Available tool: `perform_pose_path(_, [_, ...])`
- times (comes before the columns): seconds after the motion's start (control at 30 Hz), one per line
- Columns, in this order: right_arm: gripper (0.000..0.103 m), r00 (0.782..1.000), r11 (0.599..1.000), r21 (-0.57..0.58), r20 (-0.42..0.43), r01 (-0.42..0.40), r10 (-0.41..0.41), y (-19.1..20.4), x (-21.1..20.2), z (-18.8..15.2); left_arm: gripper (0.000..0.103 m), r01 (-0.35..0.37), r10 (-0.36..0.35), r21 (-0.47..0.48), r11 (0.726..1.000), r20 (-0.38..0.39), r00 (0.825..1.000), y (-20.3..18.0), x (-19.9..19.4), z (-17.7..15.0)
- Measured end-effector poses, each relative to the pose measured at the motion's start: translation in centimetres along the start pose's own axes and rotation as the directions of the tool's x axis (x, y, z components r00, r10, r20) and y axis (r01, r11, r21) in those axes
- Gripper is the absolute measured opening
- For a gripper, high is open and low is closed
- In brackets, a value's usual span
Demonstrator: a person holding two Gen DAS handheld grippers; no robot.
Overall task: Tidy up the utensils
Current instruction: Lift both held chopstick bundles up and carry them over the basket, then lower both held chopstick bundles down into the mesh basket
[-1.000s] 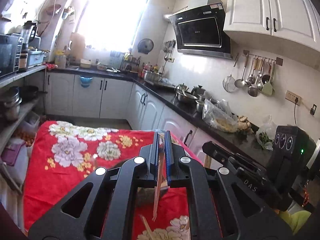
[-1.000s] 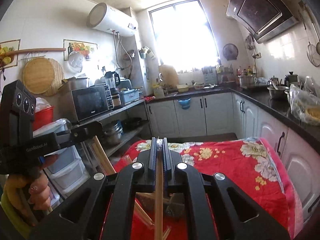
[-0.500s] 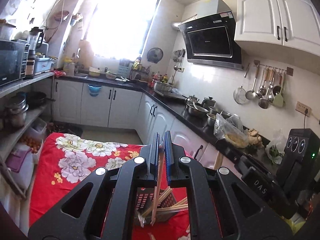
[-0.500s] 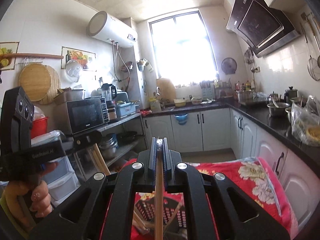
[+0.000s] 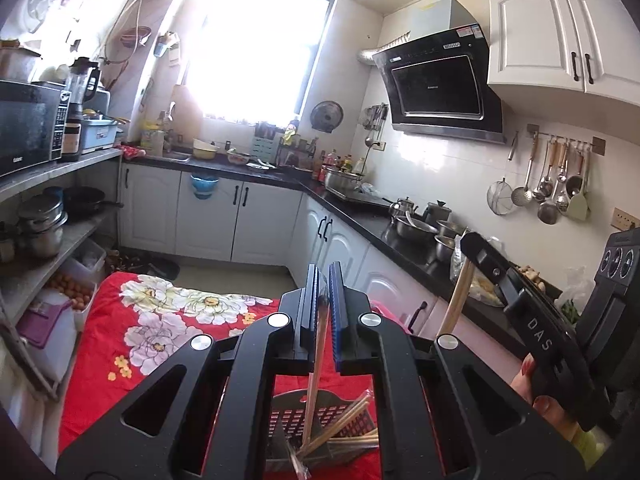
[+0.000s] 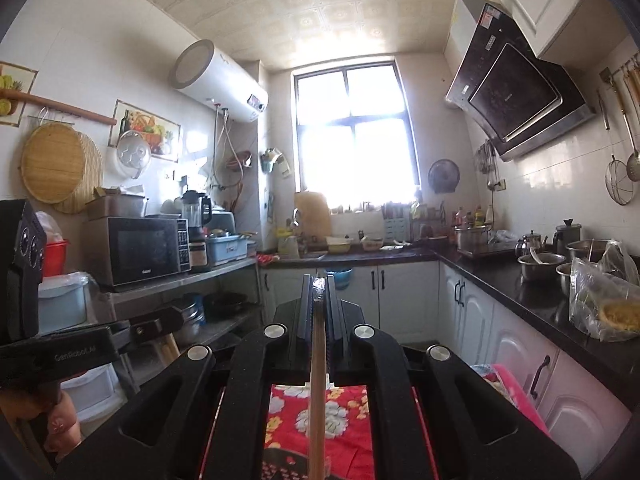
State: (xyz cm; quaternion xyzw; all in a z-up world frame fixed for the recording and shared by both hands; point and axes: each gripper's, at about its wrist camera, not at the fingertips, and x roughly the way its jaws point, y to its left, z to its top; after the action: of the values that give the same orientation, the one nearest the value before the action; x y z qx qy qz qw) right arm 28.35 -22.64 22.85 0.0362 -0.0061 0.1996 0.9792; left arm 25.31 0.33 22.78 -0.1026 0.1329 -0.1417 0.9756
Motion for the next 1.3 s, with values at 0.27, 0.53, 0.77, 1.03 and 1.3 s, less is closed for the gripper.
perform_pose_path(0.27, [0.005, 0.999, 0.999, -0.006, 0.015, 0.038, -0.038, -1.4, 1.4, -2.2, 0.003, -0.028, 0.028, -0.01, 1.0, -0.01, 1.0, 0.4, 2.1, -1.6])
perform_pose_path(0.53, [0.005, 0.999, 0.999, -0.001, -0.001, 0.051, -0.051, -2.2, 2.4, -3.9, 0.003, -0.044, 0.044, 0.0, 0.999, -0.033, 0.998, 0.7, 3.4, -3.4])
perform_pose_path(0.77, [0.005, 0.999, 0.999, -0.017, -0.013, 0.05, -0.05, -2.5, 2.6, -5.5, 0.003, -0.047, 0.048, 0.02, 0.999, -0.039, 0.998, 0.5, 3.9, -4.6])
perform_pose_path(1.03, [0.006, 0.997, 0.999, -0.012, -0.068, 0.039, -0.04, -2.8, 2.2, -7.5, 0.003, -0.043, 0.046, 0.032, 0.999, -0.073, 0.996, 0.8, 4.5, -6.2])
perform_pose_path(1.3, [0.006, 0.986, 0.999, 0.045, -0.165, 0.021, -0.014, -3.3, 1.4, -8.4, 0.003, -0.034, 0.037, 0.027, 0.999, -0.124, 0.992, 0.8, 4.9, -8.1])
